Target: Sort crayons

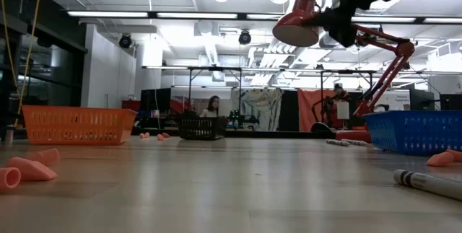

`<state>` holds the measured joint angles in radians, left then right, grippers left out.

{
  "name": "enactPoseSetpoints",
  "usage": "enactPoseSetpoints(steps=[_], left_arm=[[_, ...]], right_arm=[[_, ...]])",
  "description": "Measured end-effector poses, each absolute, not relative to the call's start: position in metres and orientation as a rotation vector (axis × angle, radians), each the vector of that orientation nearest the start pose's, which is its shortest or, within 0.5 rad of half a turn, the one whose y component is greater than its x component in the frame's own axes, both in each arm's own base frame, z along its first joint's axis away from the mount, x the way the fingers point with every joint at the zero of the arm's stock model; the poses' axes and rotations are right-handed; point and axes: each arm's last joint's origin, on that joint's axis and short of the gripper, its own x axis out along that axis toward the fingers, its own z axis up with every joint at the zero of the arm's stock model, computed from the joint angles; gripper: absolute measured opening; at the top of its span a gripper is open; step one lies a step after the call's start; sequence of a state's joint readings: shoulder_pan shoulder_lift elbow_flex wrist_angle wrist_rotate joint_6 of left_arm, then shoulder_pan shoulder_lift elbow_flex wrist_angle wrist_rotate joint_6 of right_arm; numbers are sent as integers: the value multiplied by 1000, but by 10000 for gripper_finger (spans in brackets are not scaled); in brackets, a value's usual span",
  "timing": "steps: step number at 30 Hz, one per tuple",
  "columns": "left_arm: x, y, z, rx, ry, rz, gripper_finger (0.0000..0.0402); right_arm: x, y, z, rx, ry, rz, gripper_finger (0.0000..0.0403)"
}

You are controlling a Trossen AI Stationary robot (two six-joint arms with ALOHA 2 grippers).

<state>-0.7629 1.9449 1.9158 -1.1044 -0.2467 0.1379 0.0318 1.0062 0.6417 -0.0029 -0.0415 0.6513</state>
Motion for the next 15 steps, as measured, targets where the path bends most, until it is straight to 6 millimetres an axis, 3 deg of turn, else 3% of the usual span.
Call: enactPoseSetpoints(steps=[8,15], left_arm=[[297,-270,295,641,1067,-699,90],[307,-254,285,516,1156,-627,90]], right_arm=[[217,38,264,747,314,-100,201],[212,57,263,734,314,-113,201]])
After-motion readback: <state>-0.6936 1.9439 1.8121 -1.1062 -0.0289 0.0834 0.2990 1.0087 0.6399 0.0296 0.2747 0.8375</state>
